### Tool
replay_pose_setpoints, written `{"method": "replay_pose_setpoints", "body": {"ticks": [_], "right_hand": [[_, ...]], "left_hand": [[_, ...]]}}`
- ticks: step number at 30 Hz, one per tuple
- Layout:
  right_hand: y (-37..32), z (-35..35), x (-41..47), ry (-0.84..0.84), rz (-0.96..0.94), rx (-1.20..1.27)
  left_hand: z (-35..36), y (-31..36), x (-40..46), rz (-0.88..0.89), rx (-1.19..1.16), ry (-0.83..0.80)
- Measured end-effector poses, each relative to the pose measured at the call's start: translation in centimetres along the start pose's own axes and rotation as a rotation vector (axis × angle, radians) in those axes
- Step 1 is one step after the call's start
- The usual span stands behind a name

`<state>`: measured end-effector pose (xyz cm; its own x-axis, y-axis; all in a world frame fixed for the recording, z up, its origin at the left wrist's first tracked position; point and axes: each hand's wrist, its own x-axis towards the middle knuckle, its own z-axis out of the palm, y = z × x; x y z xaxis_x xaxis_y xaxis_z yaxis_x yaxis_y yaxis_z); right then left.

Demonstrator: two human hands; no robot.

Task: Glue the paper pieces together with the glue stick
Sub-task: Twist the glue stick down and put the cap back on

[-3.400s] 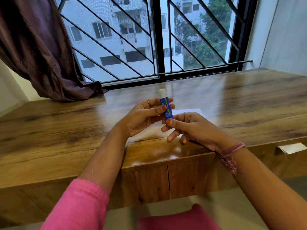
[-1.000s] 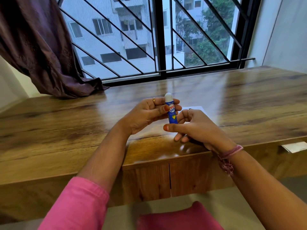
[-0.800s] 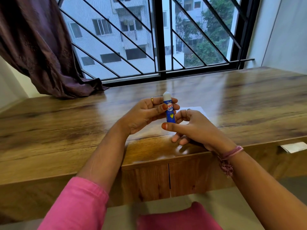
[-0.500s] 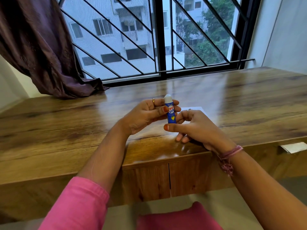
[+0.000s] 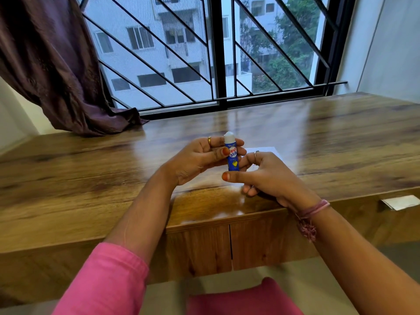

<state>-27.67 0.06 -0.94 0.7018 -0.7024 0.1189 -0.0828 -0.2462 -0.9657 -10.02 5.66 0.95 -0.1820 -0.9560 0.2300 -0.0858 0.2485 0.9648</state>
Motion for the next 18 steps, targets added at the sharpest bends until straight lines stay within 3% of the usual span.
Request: {"method": "replay_pose_setpoints", "body": {"ticks": [9,18], "right_hand": [[0.09,-0.14,-0.05,-0.07,0.0,-0.05],[-0.03,0.37,-0.11,0.055,-0.067,-0.179]], "left_hand": [[-0.3,-0.1,-0.05,0.009,0.021,0.006],[0.12,0.13,-0.01,-0.001,0.012,-0.008]]}}
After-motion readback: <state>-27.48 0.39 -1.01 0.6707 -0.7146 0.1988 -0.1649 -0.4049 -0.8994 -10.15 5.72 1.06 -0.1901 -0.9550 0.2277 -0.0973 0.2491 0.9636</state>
